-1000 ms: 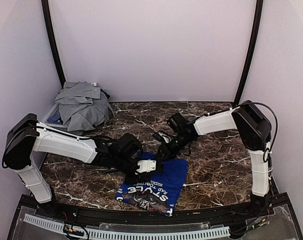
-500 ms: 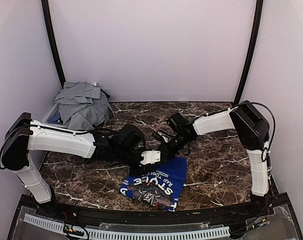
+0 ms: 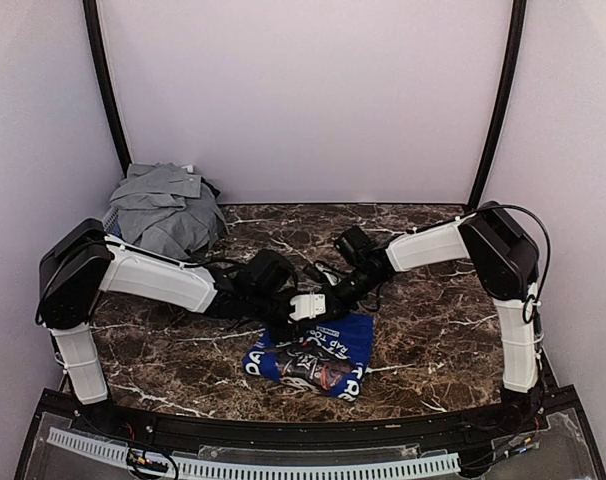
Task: Fold and stack the mixed laundry pile
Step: Adjust the square-folded T-shirt at the center of the board.
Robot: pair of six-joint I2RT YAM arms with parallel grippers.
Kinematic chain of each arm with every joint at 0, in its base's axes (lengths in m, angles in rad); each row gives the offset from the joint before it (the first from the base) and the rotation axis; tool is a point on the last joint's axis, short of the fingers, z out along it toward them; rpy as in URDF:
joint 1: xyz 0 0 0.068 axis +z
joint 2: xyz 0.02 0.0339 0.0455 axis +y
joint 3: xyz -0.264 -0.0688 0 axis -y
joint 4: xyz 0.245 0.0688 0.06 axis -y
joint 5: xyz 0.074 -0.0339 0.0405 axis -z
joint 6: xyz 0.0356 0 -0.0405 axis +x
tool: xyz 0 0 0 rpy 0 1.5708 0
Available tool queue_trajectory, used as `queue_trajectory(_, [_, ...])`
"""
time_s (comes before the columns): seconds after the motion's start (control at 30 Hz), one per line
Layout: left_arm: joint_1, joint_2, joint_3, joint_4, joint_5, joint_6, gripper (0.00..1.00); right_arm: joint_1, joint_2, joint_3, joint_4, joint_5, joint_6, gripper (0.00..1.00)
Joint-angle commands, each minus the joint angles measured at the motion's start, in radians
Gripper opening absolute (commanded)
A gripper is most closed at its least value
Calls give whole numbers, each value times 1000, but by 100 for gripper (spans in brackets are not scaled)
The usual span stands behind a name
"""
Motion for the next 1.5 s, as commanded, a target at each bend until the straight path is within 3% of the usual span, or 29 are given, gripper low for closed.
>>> queue_trajectory(0.0, [-3, 8, -39, 87, 31, 9, 0, 0, -14, 8, -63, 49, -16, 22])
queue_trajectory(0.23, [-12, -9, -79, 47, 77, -1, 0, -33, -65, 66, -134, 67, -49, 24])
queue_trajectory(0.5, [-37, -45, -124, 56, 67, -26, 0, -12, -65, 14, -113, 36, -48, 22])
queue_trajectory(0.9, [-27, -102, -14, 34, -36, 19, 0, -12, 48, 37, -105, 39, -67, 14])
queue_trajectory(1.3, [9, -66, 7, 122, -81, 37, 0, -12, 21, 34, -106, 21, -67, 15])
queue_trajectory(1.47, [10, -66, -22, 196, -77, 40, 0, -25, -16, 64, -126, 23, -65, 21])
